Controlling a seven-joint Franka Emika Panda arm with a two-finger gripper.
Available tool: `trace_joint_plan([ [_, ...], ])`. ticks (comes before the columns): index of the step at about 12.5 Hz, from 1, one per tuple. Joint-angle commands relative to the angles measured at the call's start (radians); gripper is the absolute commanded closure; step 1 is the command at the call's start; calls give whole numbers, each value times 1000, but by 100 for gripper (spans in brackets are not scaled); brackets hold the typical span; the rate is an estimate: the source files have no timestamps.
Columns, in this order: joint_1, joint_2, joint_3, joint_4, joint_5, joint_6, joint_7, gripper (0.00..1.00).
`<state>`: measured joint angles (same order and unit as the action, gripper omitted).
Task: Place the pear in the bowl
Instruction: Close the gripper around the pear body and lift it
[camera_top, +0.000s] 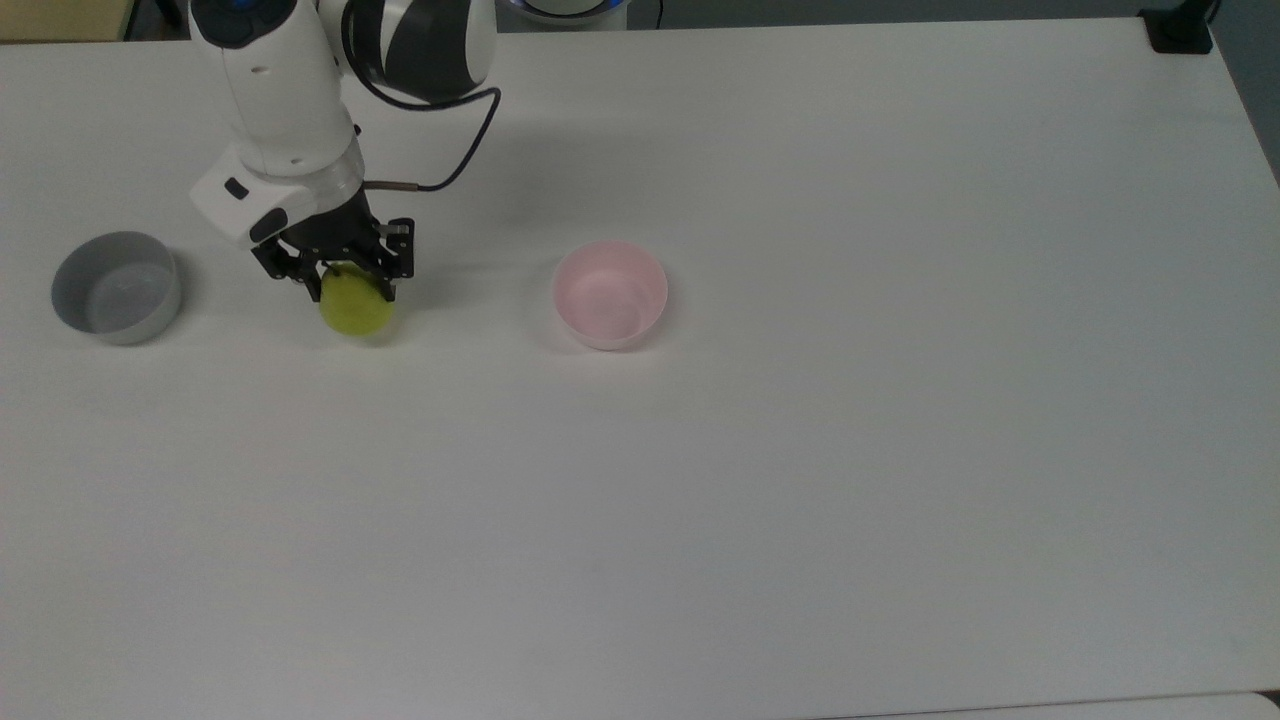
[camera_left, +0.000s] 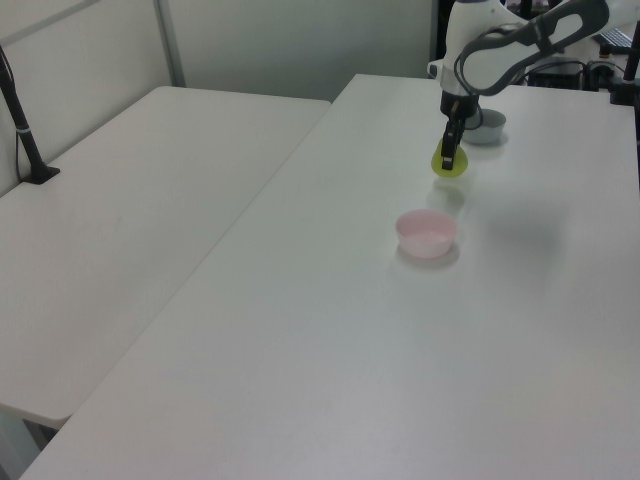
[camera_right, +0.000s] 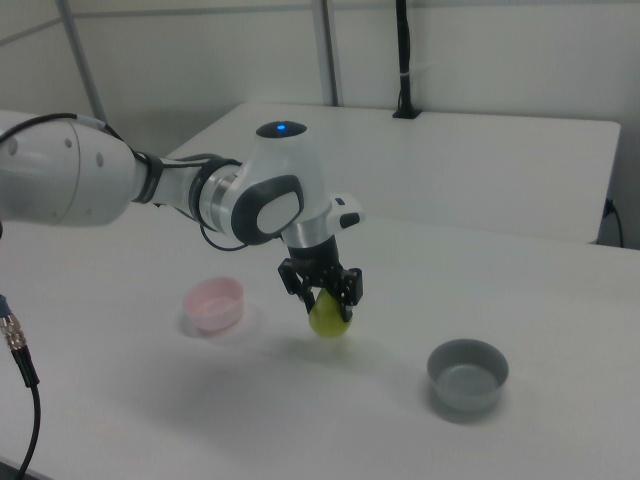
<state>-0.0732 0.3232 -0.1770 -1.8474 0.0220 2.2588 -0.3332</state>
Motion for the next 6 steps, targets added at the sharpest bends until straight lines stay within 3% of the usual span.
trace_joint_plan([
  [1, 13, -91, 5, 20, 6, -120, 20, 94],
  [6, 16, -171, 13, 91, 9, -295, 20, 94],
])
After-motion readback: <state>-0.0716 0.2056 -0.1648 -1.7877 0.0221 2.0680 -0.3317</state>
